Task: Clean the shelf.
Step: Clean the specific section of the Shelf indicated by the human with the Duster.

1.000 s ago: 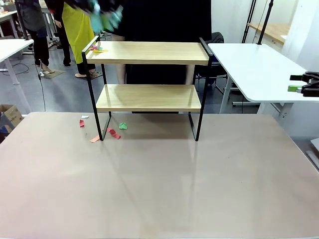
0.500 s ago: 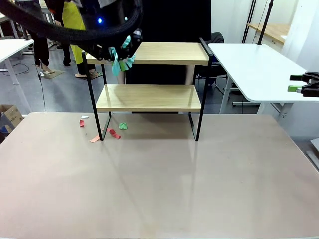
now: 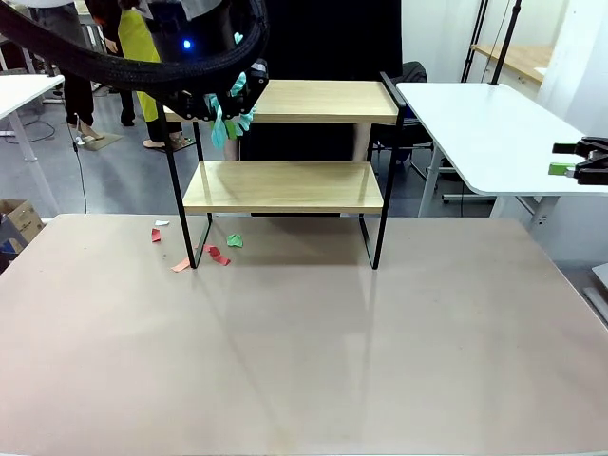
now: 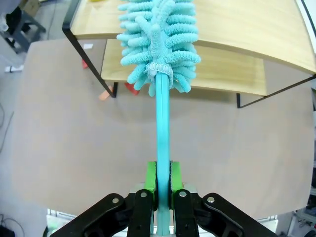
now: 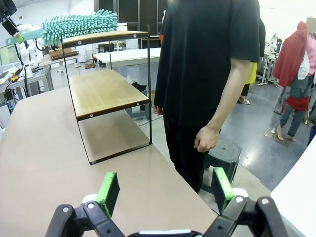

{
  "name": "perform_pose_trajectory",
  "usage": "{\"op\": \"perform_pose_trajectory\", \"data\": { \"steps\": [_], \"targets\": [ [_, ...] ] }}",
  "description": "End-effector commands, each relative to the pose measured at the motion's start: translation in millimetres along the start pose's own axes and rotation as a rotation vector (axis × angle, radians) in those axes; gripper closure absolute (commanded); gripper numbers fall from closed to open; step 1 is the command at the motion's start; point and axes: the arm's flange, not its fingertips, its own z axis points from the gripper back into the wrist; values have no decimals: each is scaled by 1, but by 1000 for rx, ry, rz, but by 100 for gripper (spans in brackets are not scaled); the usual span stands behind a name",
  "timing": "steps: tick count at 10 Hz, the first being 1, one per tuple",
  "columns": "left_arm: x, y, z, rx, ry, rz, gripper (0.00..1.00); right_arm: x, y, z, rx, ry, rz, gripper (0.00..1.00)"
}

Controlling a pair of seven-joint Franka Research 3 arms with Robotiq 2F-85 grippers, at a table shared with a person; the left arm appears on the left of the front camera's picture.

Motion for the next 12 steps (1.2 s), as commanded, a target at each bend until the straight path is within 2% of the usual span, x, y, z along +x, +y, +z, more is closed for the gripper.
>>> {"op": "perform_pose_trajectory", "data": {
  "steps": [1,4,6,7,8,10,12],
  "targets": [
    [17,8,-2,84,4,-34,87,3,0,-2,-2,-1,6,0],
    [35,34,4,199,0,-104,87,3,0,-2,-2,-1,6,0],
    [36,49,7,323,-23,-163,87,3,0,-2,-2,-1,6,0],
    [32,54,11,389,-57,-198,87,3,0,-2,-2,-1,6,0],
    [30,57,26,424,-135,-206,87,3,0,-2,-2,-1,6,0],
    [30,59,65,453,-240,-187,87,3,0,-2,-2,-1,6,0],
    [26,62,87,429,-270,-161,87,3,0,-2,-2,-1,6,0]
  ]
}}
